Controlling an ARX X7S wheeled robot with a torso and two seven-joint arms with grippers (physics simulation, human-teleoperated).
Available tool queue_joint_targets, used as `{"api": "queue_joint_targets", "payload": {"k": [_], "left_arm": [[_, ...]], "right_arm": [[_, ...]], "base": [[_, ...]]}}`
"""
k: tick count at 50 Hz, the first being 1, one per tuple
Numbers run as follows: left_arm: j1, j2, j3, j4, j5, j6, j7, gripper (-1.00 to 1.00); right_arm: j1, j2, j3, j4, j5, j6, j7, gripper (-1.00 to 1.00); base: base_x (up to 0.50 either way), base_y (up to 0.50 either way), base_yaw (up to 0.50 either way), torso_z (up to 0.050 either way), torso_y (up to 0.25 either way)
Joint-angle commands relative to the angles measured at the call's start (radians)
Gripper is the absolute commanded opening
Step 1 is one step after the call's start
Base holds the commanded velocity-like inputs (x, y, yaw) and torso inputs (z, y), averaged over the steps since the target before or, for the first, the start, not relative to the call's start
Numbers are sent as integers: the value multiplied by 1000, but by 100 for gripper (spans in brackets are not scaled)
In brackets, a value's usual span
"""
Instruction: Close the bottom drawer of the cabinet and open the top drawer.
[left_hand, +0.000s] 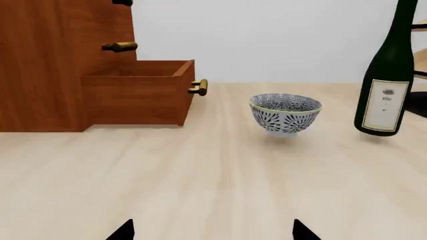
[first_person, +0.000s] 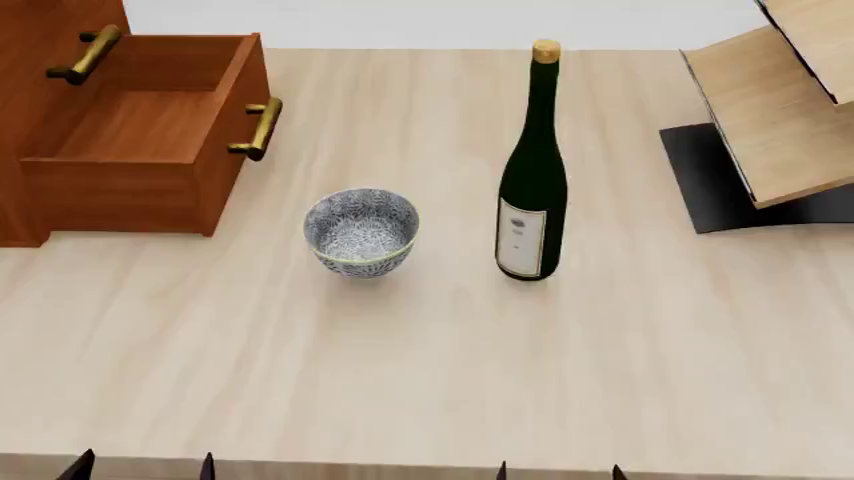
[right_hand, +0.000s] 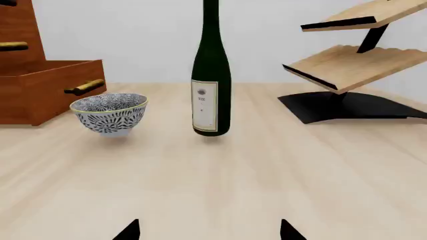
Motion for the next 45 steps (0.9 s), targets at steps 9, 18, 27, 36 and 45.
{"api": "queue_joint_targets", "payload": {"k": [9,18,27,36,45], "left_arm": [[1,-34,43,-6,-43,7,-33,100],[3,-51,56,37,-88,23,-47,100],[-3,-68,85,37,-55,55,-83,100],[-4,-86,99,92,-52,37,-104,100],[-30,-106,113,148,-25,6,-133,100]], "right_arm": [[2,37,-51,4,22,1,45,100],[9,55,-79,-1,31,19,68,100],[21,70,-97,1,38,36,84,100],[31,85,-109,-41,38,74,104,100],[58,106,-110,-93,46,131,120,100]], "base": [[0,0,0,0,0],[0,0,0,24,0],[0,0,0,50,2],[0,0,0,50,2],[0,0,0,50,2]]}}
